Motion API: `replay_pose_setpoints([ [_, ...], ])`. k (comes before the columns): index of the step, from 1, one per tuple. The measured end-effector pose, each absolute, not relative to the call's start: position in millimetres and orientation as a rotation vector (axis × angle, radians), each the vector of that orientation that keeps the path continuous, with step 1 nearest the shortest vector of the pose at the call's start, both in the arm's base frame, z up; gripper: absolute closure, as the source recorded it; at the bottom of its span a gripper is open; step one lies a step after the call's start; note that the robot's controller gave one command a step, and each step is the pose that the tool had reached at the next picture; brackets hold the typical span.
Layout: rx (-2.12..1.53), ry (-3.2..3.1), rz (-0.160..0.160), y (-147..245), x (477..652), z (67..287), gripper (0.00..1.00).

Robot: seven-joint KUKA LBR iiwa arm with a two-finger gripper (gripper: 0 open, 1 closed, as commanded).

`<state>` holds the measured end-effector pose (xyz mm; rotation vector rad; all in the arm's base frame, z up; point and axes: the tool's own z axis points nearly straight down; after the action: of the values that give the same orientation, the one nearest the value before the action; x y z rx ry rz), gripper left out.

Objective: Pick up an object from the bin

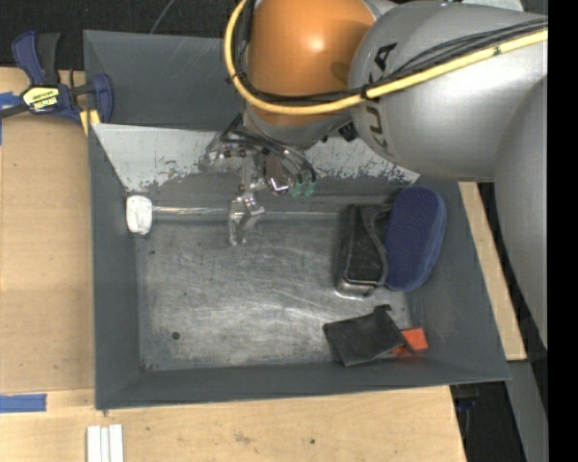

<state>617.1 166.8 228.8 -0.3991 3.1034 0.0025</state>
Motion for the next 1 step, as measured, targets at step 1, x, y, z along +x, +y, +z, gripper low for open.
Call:
replay_pose_setpoints([
  [1,-0.626,3.077,0.001,166.4,598.5,204.4,0.00],
])
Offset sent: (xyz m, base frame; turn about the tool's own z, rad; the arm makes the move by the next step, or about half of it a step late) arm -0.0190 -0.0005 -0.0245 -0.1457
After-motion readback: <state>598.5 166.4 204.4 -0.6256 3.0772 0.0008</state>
